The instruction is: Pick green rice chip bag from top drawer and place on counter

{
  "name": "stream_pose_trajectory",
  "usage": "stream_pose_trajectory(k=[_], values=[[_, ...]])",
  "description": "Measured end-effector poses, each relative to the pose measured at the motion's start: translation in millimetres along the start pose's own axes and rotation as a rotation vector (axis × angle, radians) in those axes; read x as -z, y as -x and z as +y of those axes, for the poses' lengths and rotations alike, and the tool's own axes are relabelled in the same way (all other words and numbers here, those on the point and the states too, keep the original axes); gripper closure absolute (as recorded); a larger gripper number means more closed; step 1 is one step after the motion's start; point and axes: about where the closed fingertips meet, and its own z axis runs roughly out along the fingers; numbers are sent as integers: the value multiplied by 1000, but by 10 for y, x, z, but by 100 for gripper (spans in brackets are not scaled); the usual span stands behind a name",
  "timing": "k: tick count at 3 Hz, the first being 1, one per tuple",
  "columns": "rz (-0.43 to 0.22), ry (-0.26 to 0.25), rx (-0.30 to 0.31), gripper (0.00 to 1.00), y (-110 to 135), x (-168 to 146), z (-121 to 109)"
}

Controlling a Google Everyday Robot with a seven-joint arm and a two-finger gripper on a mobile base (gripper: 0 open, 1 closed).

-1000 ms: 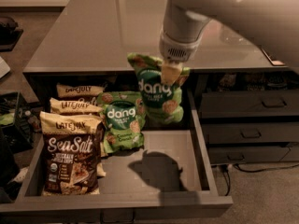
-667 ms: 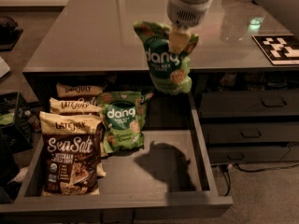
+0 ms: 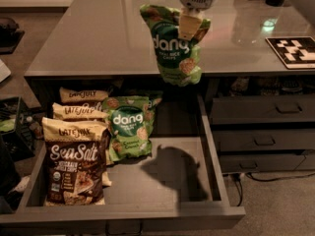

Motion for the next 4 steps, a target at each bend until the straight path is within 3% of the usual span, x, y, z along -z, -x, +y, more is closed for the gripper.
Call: stream_pose_trajectory(k=[1, 2, 4], values=[[-24, 11, 31, 100, 90, -187, -181], [-40, 7, 68, 100, 221, -339, -554], [-33, -34, 139, 100, 438, -418, -1108]])
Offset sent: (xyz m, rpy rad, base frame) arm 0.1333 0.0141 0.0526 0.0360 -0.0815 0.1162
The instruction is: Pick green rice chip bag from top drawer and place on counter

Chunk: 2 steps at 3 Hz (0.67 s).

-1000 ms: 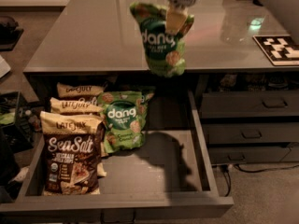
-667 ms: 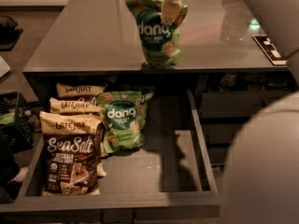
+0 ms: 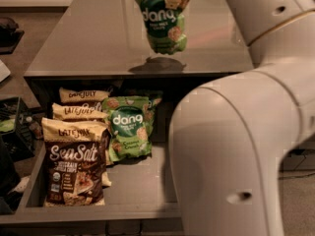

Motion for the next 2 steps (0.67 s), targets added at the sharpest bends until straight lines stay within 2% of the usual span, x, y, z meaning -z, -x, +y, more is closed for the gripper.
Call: stream_pose_trajectory(k=[1, 2], values=[[-13, -17, 20, 100, 106, -62, -141], [-34, -11, 53, 100, 274, -197, -173]])
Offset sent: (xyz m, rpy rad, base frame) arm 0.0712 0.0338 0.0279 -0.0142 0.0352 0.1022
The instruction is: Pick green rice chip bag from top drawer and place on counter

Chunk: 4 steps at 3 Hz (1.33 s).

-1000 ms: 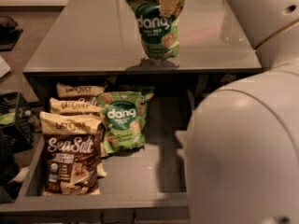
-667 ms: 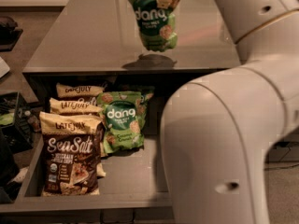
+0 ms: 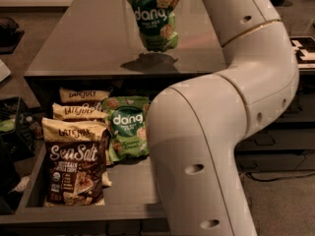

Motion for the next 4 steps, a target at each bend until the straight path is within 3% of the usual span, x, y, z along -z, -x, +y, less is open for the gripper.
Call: stream_pose_trajectory(k=[2, 4], values=[[-36, 64, 85, 100, 395, -359, 113], [-36, 64, 85, 59, 396, -361, 113]])
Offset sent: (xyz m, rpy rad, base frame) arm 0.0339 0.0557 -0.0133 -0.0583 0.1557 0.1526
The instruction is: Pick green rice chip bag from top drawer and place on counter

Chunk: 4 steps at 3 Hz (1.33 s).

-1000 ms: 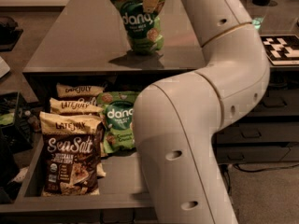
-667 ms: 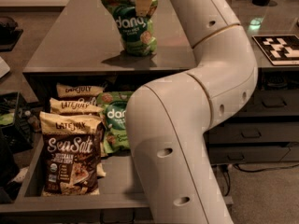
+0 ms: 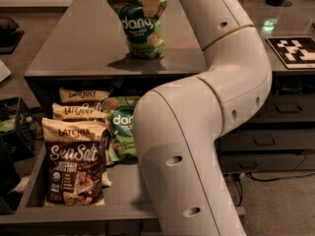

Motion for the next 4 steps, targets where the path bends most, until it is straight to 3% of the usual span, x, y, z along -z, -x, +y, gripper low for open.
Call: stream_pose_trajectory(k=[2, 3, 4], values=[[0, 0, 0, 13, 0, 0, 0], [0, 0, 0, 0, 0, 0, 0], [0, 0, 0, 0, 0, 0, 0]])
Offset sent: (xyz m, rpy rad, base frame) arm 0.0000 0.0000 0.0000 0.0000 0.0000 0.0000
